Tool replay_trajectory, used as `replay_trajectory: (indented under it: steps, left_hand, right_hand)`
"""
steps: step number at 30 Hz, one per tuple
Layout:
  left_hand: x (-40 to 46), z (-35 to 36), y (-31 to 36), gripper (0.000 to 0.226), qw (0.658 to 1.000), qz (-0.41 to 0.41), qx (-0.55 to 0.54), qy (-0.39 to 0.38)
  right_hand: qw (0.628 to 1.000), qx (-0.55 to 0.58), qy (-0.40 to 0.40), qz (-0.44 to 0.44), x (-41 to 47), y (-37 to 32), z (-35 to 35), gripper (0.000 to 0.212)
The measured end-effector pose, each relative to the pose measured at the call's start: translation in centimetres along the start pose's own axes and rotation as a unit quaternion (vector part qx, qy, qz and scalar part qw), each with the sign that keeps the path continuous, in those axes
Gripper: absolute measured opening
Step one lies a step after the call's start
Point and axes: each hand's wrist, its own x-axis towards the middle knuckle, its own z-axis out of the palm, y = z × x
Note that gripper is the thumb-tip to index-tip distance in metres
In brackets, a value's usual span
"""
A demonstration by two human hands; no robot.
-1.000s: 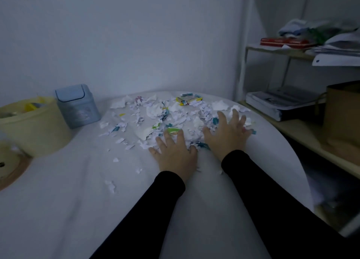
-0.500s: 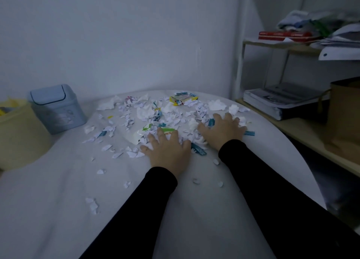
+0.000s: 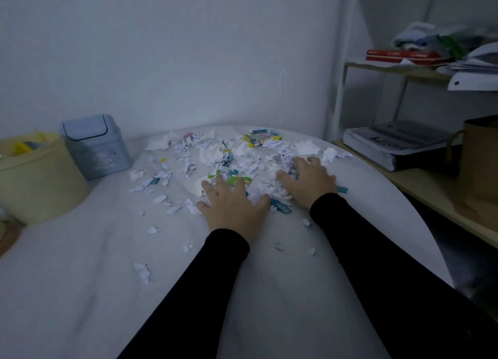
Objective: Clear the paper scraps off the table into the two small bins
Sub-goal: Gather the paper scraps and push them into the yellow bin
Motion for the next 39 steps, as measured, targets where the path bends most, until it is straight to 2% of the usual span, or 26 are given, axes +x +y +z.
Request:
replay_trajectory:
  steps: [3,5,11,14,18,21,23,29,33,36,39]
  left_hand:
    - [0.1,0.2,-0.6,0.060,1.000,-0.009,0.014,-0.021]
    - [0.0,-0.1,-0.8,0.055,1.000,-0.005,0.012,-0.010]
    - [-1.9,-2.0,-2.5,0.044,1.000,0.005,0.004,0.018]
    - [-3.6,-3.0,-3.6,0.057,0.999,-0.015,-0.004,0.040]
    - [-5.9,-4.2,-5.3,0.076,0.994,-0.083,0.005,0.072]
    - [-7.1,-4.6,-6.6,0.085,0.985,-0.173,0.010,0.024]
    - [-7.4,-4.6,-6.8,0.086,0.980,-0.197,0.007,-0.004]
    - [-7.1,-3.3,-5.7,0.097,0.996,-0.072,0.003,-0.057]
    - [-5.8,-2.9,-5.6,0.103,0.997,-0.021,0.006,-0.074]
    - [-3.4,-2.3,-5.6,0.087,0.998,0.034,-0.002,-0.047]
    - [-0.9,-2.2,-6.0,0.061,0.995,0.082,-0.026,0.040]
  right_hand:
    - [0.995,0.034,-0.051,-0.083,-0.8,-0.9,-0.3,0.057]
    - [0.988,0.017,-0.079,-0.130,-1.4,-1.5,-0.2,0.053]
    - [0.978,0.012,-0.102,-0.182,-3.2,-2.4,-0.7,0.039]
    - [0.983,0.001,-0.079,-0.168,-4.5,-2.7,-1.2,0.039]
    - [0.992,-0.059,-0.001,-0.114,-7.3,-3.4,-1.6,0.050]
    - [0.994,-0.084,0.004,-0.070,-9.6,-3.9,-0.9,0.066]
    - [0.994,-0.094,-0.008,-0.048,-10.4,-4.0,-0.1,0.075]
    - [0.997,-0.067,-0.011,-0.019,-9.5,-3.5,0.6,0.079]
    - [0.997,-0.049,-0.040,-0.052,-7.7,-3.3,1.0,0.078]
    - [0.992,-0.047,-0.049,-0.103,-6.1,-3.6,1.5,0.075]
    - [0.986,-0.058,-0.042,-0.151,-4.5,-4.2,1.9,0.071]
